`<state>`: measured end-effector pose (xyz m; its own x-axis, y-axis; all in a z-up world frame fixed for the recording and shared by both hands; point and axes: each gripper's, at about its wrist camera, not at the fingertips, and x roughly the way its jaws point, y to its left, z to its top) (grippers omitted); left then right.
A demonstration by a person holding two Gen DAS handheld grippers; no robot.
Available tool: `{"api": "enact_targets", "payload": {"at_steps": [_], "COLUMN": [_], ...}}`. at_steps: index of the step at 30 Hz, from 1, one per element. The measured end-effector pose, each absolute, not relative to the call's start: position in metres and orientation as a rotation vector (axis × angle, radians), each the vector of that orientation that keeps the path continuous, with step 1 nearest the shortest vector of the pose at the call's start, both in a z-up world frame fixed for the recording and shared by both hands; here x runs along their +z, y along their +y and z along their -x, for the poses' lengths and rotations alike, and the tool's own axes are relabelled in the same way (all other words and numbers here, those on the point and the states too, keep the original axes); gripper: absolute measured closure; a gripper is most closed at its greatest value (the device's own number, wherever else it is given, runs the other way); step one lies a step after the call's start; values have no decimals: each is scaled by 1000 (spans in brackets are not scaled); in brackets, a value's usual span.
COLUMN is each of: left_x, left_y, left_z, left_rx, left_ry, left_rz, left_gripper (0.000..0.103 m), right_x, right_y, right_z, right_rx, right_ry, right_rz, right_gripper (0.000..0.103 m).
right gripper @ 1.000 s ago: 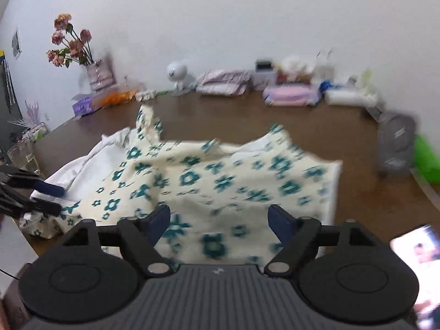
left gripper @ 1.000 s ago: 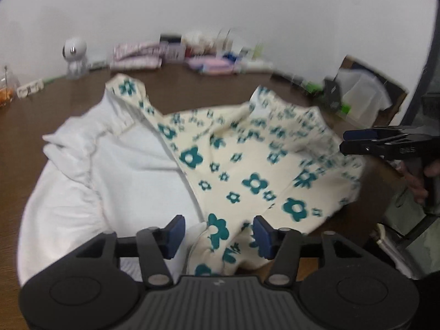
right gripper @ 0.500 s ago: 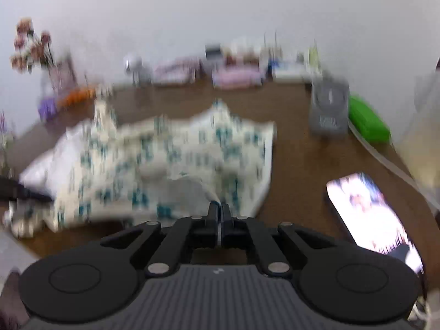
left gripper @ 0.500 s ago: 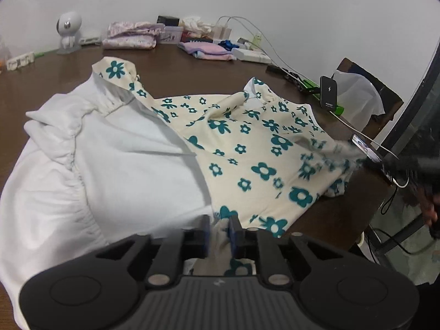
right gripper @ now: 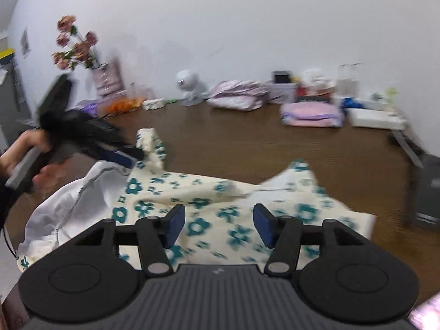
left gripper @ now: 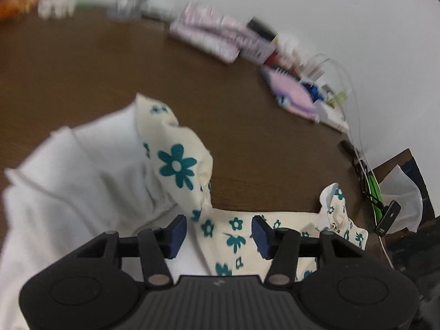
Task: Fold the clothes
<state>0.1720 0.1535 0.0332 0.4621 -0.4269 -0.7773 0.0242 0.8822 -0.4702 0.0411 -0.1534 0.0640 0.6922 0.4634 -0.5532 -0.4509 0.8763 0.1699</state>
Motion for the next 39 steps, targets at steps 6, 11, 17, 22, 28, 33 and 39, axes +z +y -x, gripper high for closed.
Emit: {"api": "enact_targets", "payload": {"at_steps": [6,11,17,22,28,33,39], "left_x": [17,12,11,6,8,31,8], "left_y": [171,187,193,215,235,222,200], "left_z": [-193,-212,-227,-212,-148,-91,-63], "left_rx": [-258,-267,-191,-115,-64,-47,-17], "left_ry": [1056,1058,984,857,717,646,794], "left_rz": [537,649,701,812,959,919,873], "left_gripper": [52,52,63,98,98,98,96], "right_x": [52,46,24,36,72,73,51], "right_y": [-166,-202,-200,-202,-216,-219,-221], "right_z": [-90,-149,-195,-182,-115,-79,-69], "right_rx": [404,317,231,193,159,147,111], "right_ry": [693,748,802,713,528,517,598], "right_rz": [-28,-190,-138,-56,-13,12,38], "right_gripper": [34,30,62,101,101,101,101]}}
